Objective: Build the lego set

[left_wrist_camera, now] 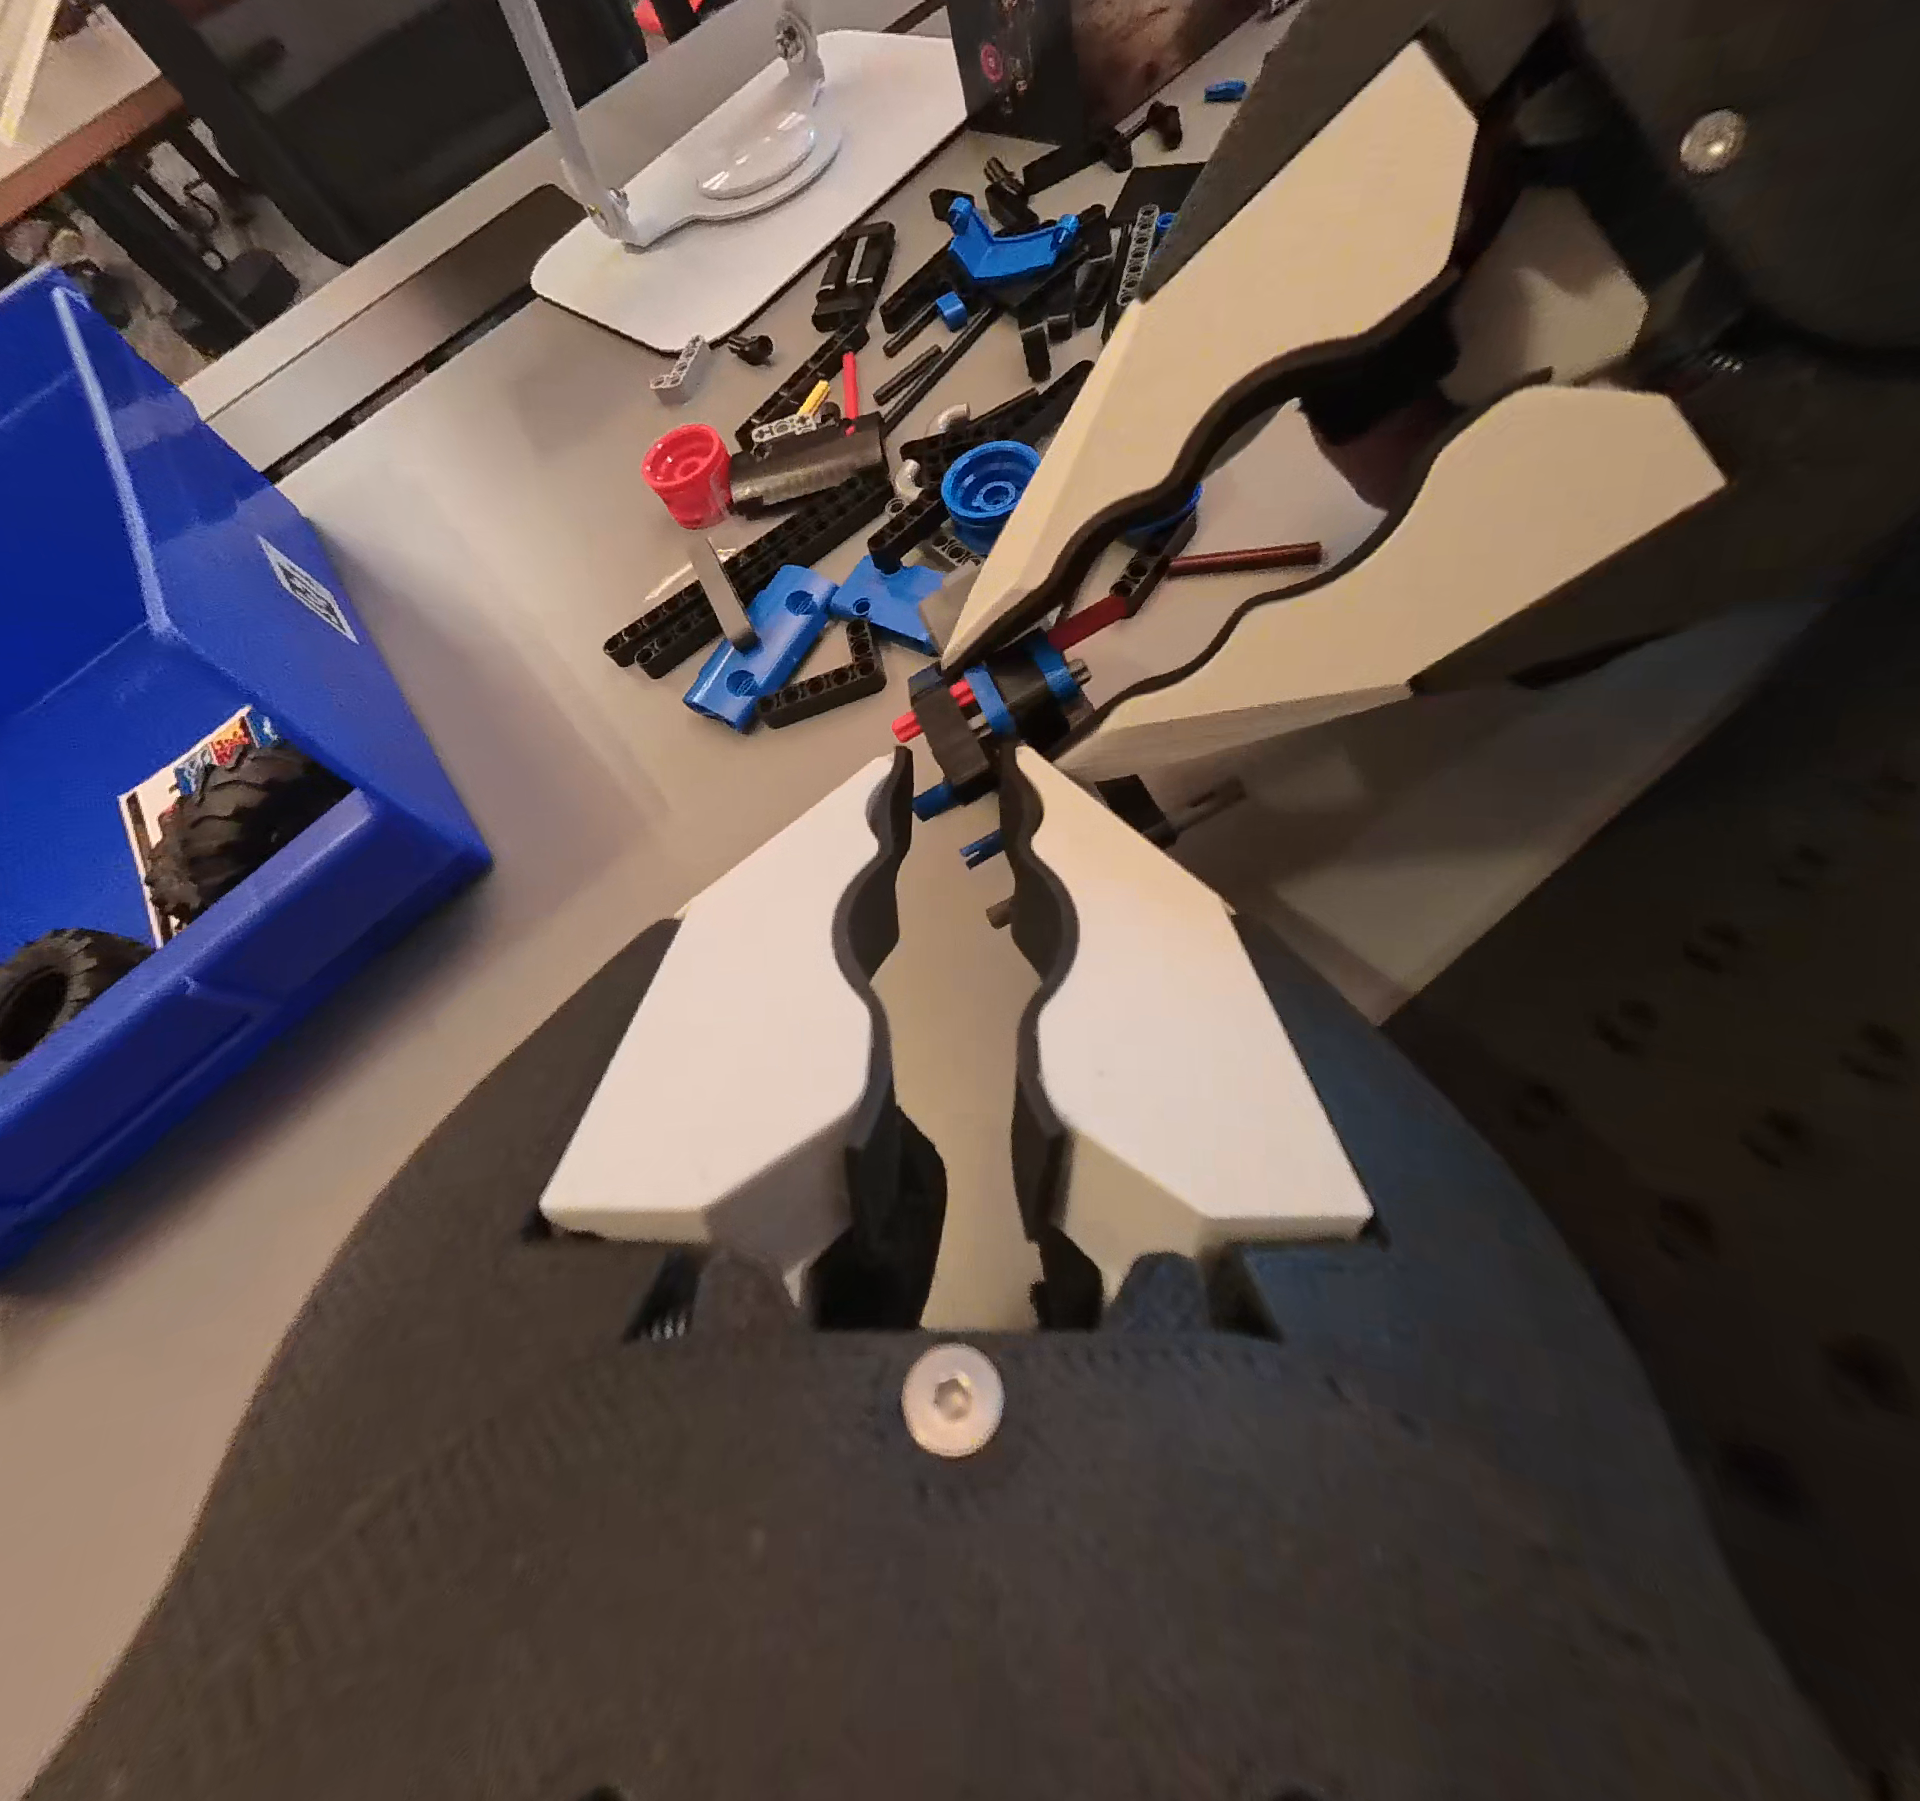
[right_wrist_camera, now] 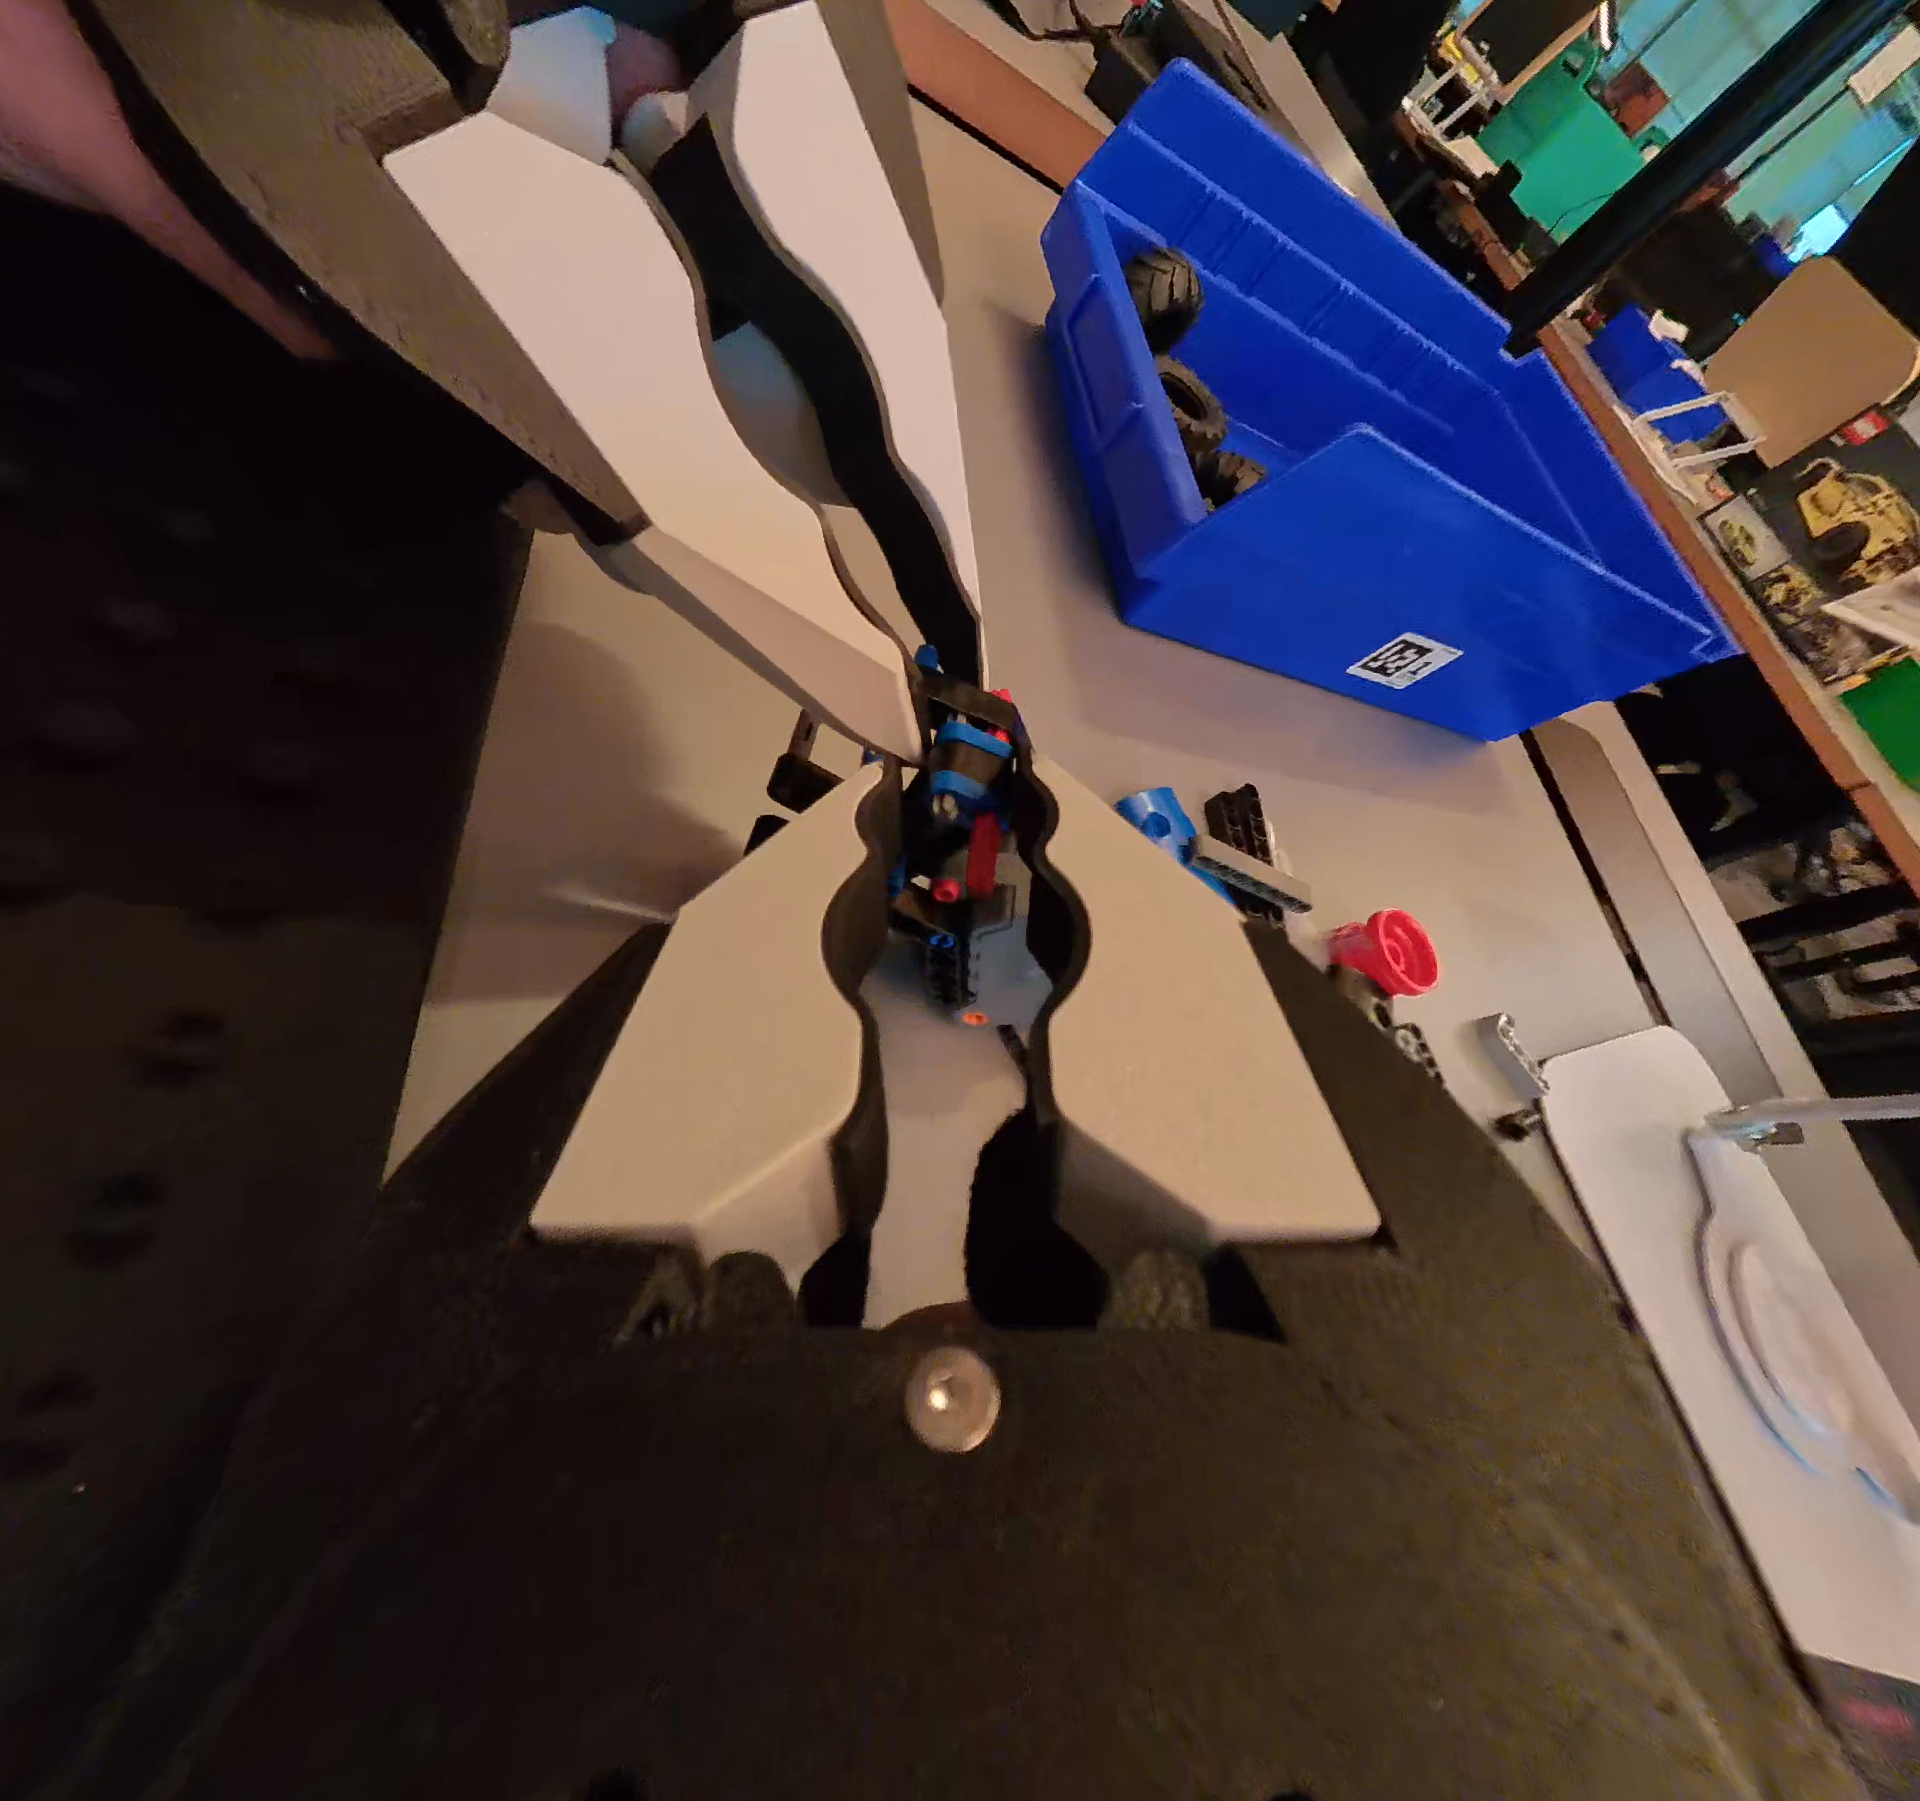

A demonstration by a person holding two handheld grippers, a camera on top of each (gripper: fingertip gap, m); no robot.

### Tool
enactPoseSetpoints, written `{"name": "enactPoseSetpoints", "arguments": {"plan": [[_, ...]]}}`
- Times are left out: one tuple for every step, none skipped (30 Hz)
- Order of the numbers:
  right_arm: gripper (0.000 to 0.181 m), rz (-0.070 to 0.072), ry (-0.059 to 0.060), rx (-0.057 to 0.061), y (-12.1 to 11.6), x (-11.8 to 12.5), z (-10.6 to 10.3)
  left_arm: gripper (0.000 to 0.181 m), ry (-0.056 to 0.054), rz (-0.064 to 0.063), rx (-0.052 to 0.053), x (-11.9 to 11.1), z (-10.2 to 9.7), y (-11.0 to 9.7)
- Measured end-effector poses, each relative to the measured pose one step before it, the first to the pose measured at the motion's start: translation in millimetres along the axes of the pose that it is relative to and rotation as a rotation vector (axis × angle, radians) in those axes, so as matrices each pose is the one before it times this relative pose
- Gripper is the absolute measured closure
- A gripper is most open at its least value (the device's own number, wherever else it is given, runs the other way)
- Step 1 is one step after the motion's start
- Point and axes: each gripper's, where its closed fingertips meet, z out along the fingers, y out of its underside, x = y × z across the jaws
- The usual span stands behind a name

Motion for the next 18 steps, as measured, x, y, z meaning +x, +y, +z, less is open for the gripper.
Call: {"name": "enactPoseSetpoints", "arguments": {"plan": [[0.163,0.0085,-0.0104,0.0005,0.45,-0.74,-0.15,0.168,-0.0017,0.0039,0.0037,0.83,-0.07,0.10],[0.164,0.0041,-0.0055,-0.0044,0.13,-0.38,-0.31,0.168,-0.0050,0.0085,0.0057,0.61,0.14,-0.06],[0.164,0.0040,-0.0013,-0.0037,0.09,-0.35,-0.03,0.168,-0.0020,0.0012,0.0027,0.19,0.08,-0.02],[0.164,-0.0038,0.0027,-0.0016,0.36,0.04,0.16,0.167,-0.0008,-0.0066,-0.0004,-0.69,0.25,0.48],[0.165,-0.0072,0.0053,-0.0030,0.52,0.44,0.37,0.167,0.0012,-0.0038,-0.0006,-0.17,0.88,0.71],[0.165,-0.0046,0.0058,-0.0011,0.33,0.40,0.19,0.167,-0.0024,-0.0043,0.0068,-0.24,0.68,-0.28],[0.166,-0.0062,0.0070,0.0016,-0.06,0.27,-0.11,0.167,-0.0033,0.0019,-0.0003,-0.06,0.42,0.22],[0.166,-0.0112,0.0109,0.0014,-0.24,0.38,0.03,0.167,-0.0029,0.0000,-0.0005,-0.29,0.24,-0.12],[0.166,-0.0098,0.0122,0.0011,-0.78,0.53,-0.10,0.167,-0.0015,-0.0087,0.0045,-0.66,0.03,-0.71],[0.166,-0.0075,0.0105,0.0034,-1.59,0.66,-0.41,0.167,-0.0028,-0.0073,0.0094,-0.73,-0.55,-1.20],[0.166,-0.0133,0.0082,0.0010,-1.25,0.05,-0.30,0.167,-0.0026,0.0017,-0.0053,0.07,-0.09,0.42],[0.167,-0.0176,0.0067,-0.0056,0.18,-0.98,0.22,0.167,-0.0053,0.0039,-0.0110,0.50,0.74,1.76],[0.167,-0.0139,0.0073,-0.0022,0.22,-0.75,0.45,0.167,-0.0100,0.0029,-0.0065,-0.09,1.14,1.78],[0.168,-0.0071,0.0070,0.0022,-0.25,0.19,-0.06,0.167,-0.0117,0.0021,0.0031,-0.52,0.35,-0.34],[0.167,-0.0002,0.0071,0.0020,-0.51,0.89,-0.13,0.168,-0.0027,-0.0119,0.0037,-0.55,-0.05,-0.97],[0.168,-0.0004,0.0056,0.0006,-0.58,0.57,-0.16,0.167,0.0059,-0.0227,0.0045,-0.21,0.25,-0.48],[0.168,-0.0093,0.0074,-0.0014,-0.43,0.35,0.09,0.167,0.0026,-0.0133,0.0005,-0.20,0.28,-0.12],[0.168,-0.0186,0.0132,-0.0008,-0.93,0.60,-0.27,0.167,-0.0073,-0.0037,0.0013,-0.47,-0.03,-0.67]]}}
